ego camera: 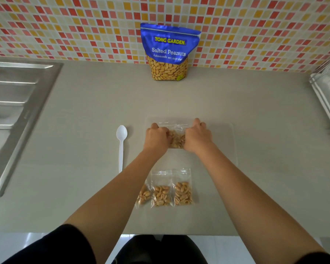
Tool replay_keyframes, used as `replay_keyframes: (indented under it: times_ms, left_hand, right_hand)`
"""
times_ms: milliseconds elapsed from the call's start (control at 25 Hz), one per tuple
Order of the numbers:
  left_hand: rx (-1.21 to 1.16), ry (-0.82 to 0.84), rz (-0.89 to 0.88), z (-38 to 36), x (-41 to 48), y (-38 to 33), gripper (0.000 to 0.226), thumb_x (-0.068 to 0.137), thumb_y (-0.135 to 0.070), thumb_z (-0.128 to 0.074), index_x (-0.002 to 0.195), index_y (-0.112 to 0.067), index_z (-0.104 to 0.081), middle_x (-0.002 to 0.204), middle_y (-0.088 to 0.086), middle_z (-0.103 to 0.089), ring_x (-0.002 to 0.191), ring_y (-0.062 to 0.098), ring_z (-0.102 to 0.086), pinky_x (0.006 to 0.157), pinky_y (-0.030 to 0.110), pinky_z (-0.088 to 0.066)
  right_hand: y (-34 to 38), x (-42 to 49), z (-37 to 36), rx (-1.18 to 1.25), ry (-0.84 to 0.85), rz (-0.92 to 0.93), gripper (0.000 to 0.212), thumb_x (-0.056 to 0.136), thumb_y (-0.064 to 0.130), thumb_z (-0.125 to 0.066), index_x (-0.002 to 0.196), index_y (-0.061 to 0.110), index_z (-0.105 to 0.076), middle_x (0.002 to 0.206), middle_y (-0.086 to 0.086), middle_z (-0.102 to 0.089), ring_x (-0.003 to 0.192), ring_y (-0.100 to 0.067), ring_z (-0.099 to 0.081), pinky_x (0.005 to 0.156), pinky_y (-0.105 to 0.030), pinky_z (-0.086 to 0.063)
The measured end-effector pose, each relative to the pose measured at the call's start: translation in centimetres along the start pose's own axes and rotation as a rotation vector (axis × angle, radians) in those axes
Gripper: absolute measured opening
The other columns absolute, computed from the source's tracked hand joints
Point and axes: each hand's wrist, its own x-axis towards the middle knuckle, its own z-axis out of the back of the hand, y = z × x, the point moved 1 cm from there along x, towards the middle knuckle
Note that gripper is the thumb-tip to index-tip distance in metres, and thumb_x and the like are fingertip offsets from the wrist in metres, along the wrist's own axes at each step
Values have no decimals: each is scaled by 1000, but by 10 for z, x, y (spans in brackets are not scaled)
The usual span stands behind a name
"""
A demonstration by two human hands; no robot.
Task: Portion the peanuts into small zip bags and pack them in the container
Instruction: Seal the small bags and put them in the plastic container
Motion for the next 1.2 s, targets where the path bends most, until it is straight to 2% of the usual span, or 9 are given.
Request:
replay_keyframes:
  times_ms: [80, 200, 280, 480, 680, 840, 960, 1040, 1200]
  left_hand:
    - [-27, -31, -29, 6, -8, -4, 34, 91, -17, -50, 122, -6, -60, 119, 21, -47, 103, 36, -53, 94, 35, -41]
    - [-223, -219, -27, 28, -37, 2, 33, 91, -14, -52, 121, -7, -60, 116, 16, -55, 94, 31, -61, 86, 30, -45]
    - [-270, -245, 19, 33, -69, 17, 27, 90, -12, -53, 115, -8, -63, 107, 13, -62, 87, 27, -64, 81, 27, -48]
    - [-65, -61, 285, 5, -149, 45, 37, 90, -23, -50, 126, -12, -48, 100, 13, -46, 90, 37, -53, 81, 35, -39]
    - [-334, -77, 406, -13, -159, 53, 39, 82, -21, -63, 118, -18, -48, 98, 8, -32, 80, 29, -49, 80, 31, -47]
    - [-491, -121, 433, -14, -158, 60, 23, 78, -12, -67, 99, -15, -58, 93, 8, -48, 72, 11, -46, 56, 9, -37]
    - [-510, -183, 373, -14, -161, 65, 15, 80, -12, -65, 95, -13, -64, 86, 3, -61, 77, 15, -54, 65, 14, -37]
    - [-547, -209, 310, -12, -165, 65, 17, 83, -11, -64, 99, -12, -64, 96, 1, -60, 76, 4, -53, 65, 4, -37]
    - [-620, -249, 213, -13, -171, 67, 28, 83, -2, -63, 108, -14, -64, 104, -4, -57, 92, 14, -60, 72, 7, -45]
  right_hand:
    - [-6, -2, 2, 81, -32, 20, 34, 85, 23, -58, 117, 12, -60, 127, -13, -38, 118, -32, -39, 92, -37, -41]
    - [-7, -29, 3, 448, -298, 120, 27, 86, 16, -57, 112, 11, -63, 109, -11, -58, 102, -27, -55, 85, -32, -45]
    - [1, -58, -8, 613, -284, 264, 21, 87, 17, -59, 106, 12, -65, 98, -5, -64, 87, -19, -60, 84, -32, -50]
    - [26, -83, -57, 165, -89, 327, 51, 85, 42, -60, 125, 11, -52, 120, -7, -47, 112, -25, -44, 97, -35, -41]
    - [36, -81, -66, 127, -117, 306, 34, 84, 36, -59, 110, 15, -62, 116, -3, -50, 106, -24, -42, 93, -33, -39]
    - [34, -97, -67, 445, -194, 323, 11, 89, 21, -54, 97, 13, -56, 94, -4, -63, 93, -24, -54, 76, -33, -41]
    - [32, -107, -71, 746, -250, 265, 13, 91, 20, -54, 97, 14, -44, 84, -2, -62, 77, -20, -61, 67, -33, -46]
    - [34, -112, -75, 907, -284, 246, 17, 91, 18, -55, 91, 21, -39, 79, 2, -62, 71, -15, -63, 64, -30, -48]
    - [37, -117, -90, 1087, -334, 218, 22, 90, 4, -54, 84, 24, -56, 82, 12, -64, 72, -3, -61, 66, -19, -47]
